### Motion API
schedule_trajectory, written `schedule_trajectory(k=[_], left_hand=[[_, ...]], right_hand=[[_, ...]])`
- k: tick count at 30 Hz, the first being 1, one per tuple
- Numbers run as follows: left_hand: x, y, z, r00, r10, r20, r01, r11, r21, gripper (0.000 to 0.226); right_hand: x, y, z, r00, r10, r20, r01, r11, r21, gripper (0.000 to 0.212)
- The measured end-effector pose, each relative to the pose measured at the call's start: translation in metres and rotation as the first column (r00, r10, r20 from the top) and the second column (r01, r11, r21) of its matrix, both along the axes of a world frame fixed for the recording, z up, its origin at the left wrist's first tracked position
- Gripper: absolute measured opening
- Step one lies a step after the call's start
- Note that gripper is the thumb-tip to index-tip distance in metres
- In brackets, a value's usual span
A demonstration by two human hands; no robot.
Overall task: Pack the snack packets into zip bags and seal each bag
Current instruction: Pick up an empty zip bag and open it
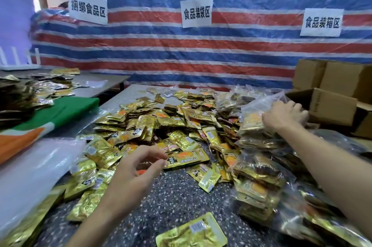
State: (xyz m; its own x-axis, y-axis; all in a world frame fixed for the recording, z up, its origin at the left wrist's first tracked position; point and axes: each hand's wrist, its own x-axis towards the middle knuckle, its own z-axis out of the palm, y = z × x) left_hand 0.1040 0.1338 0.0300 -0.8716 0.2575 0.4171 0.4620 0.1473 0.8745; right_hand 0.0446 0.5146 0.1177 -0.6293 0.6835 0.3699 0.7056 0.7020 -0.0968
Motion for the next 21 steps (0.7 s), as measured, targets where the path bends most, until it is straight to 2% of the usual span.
schedule_trajectory(k=[6,9,13,17,21], left_hand=[[0.0,-0.009,0.001,0.999,0.038,-0.003,-0.038,0.999,-0.026,0.018],[-0.002,-0.017,0.003,0.998,0.067,0.011,-0.067,0.997,-0.026,0.021],[-0.013,-0.031,0.002,0.987,0.162,0.022,-0.161,0.986,-0.042,0.014],[-0.033,-0.055,-0.007,0.949,0.314,0.003,-0.312,0.943,-0.112,0.011],[-0.058,-0.084,-0.016,0.881,0.474,-0.02,-0.462,0.847,-0.265,0.013]], right_hand=[[-0.003,-0.014,0.004,0.997,0.013,0.08,-0.009,0.999,-0.042,0.074],[-0.002,-0.032,0.004,0.997,0.029,0.075,-0.031,0.999,0.03,0.061],[0.001,-0.069,-0.003,0.971,0.237,0.016,-0.237,0.966,0.099,0.038],[0.005,-0.107,-0.022,0.828,0.549,-0.112,-0.536,0.834,0.129,0.038],[0.01,-0.137,-0.044,0.704,0.694,-0.151,-0.694,0.717,0.055,0.035]])
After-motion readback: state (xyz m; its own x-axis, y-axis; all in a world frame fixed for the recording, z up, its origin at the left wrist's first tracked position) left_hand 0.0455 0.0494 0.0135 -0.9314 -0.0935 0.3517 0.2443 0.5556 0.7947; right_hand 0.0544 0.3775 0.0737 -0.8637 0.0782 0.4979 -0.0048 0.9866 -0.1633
